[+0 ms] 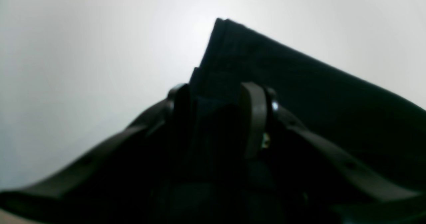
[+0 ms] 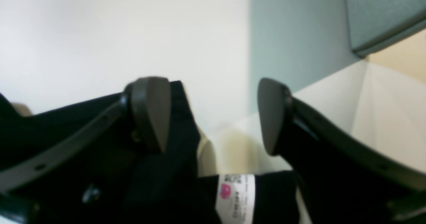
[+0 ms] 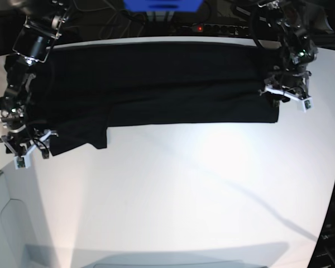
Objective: Fold the T-shirt properly
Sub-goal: 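Adjust the folded edge with both grippers, smoothing it flat, then hold the strip ends with both grippers and pull them taut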
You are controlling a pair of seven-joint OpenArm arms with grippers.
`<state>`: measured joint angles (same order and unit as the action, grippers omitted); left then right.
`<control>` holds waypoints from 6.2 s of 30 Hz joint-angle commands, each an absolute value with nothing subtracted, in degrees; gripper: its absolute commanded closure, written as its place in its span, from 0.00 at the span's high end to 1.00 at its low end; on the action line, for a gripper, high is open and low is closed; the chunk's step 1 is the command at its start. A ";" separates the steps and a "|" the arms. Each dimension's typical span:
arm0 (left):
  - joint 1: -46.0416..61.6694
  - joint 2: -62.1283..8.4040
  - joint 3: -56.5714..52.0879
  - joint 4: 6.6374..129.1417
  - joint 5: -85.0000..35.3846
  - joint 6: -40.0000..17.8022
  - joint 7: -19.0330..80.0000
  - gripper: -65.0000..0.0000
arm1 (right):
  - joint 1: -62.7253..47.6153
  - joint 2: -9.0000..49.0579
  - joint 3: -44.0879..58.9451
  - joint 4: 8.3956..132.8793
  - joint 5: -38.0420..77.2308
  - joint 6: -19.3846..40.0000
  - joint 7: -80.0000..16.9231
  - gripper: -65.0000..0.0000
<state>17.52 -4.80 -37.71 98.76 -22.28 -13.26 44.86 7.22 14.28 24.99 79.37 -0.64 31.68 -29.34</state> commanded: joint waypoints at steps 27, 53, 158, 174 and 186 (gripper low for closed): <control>19.30 -5.49 -38.20 107.56 -23.25 -13.23 44.44 0.00 | 10.42 15.34 23.16 75.74 0.04 32.13 -28.26 0.64; 18.95 -5.49 -40.04 107.47 -23.25 -13.23 44.44 0.00 | 9.63 17.54 19.21 73.27 -0.04 32.04 -28.09 0.00; 24.04 -5.93 -41.54 102.02 -22.90 -13.85 43.74 0.00 | -25.89 8.66 35.82 105.89 0.04 32.13 -34.95 0.00; 24.22 -5.58 -41.54 102.46 -23.25 -13.85 44.35 0.09 | -25.54 6.90 41.27 109.41 0.13 32.22 -35.03 0.48; 25.01 -5.49 -41.10 102.99 -23.34 -13.85 43.82 0.73 | -25.71 3.65 37.67 110.64 0.04 38.81 -35.30 0.49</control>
<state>24.97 -4.91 -41.01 102.19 -22.94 -13.72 44.82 -25.43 3.14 37.23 109.86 -0.16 37.74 -36.03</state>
